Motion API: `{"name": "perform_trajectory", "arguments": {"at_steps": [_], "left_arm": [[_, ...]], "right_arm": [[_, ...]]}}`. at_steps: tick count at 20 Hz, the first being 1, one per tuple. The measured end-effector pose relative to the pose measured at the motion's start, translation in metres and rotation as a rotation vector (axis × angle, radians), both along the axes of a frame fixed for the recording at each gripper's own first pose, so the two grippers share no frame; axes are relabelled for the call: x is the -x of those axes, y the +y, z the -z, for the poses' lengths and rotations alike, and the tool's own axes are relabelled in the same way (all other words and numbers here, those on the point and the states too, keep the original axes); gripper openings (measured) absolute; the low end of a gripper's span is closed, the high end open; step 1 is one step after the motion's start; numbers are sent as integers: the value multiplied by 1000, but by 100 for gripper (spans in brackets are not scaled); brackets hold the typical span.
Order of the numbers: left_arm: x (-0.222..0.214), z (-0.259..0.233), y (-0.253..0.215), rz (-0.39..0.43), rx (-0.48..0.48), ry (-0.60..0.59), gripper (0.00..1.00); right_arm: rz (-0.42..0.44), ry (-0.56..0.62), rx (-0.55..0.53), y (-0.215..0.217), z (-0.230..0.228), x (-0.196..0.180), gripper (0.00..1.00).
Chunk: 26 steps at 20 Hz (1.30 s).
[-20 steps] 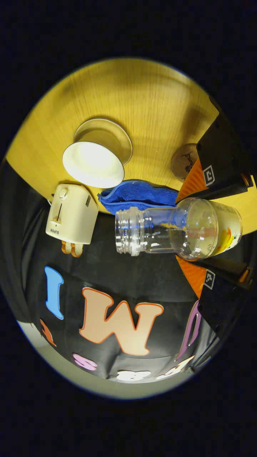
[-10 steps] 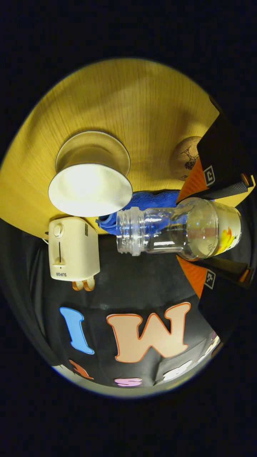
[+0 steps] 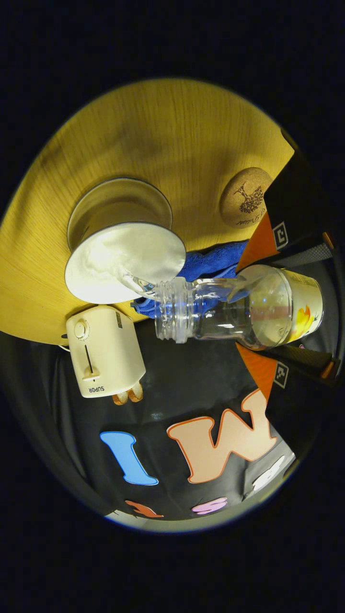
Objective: Open the teacup lid with one hand, grasp the water bottle and pour water into the teacup with the other hand; after pouring, place the water bottle on the coaster and then close the teacup lid.
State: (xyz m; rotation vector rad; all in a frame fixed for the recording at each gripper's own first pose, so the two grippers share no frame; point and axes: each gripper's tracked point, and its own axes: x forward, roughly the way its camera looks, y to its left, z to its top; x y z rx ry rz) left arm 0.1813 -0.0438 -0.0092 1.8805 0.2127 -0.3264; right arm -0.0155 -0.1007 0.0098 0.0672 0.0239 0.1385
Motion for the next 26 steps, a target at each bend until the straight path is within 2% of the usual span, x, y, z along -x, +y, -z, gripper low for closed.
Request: {"name": "perform_trajectory", "arguments": {"at_steps": [14, 20, 26], "left_arm": [[-4, -37, -7, 54, -271, -51, 69], [-4, -48, -9, 62, -330, -59, 69], [-5, -51, -13, 68, -350, -58, 70]], "right_arm": [[-5, -15, 64, 2, 0, 1, 29], [-11, -15, 66, 2, 1, 1, 29], [-14, -14, 66, 2, 0, 1, 29]]}}
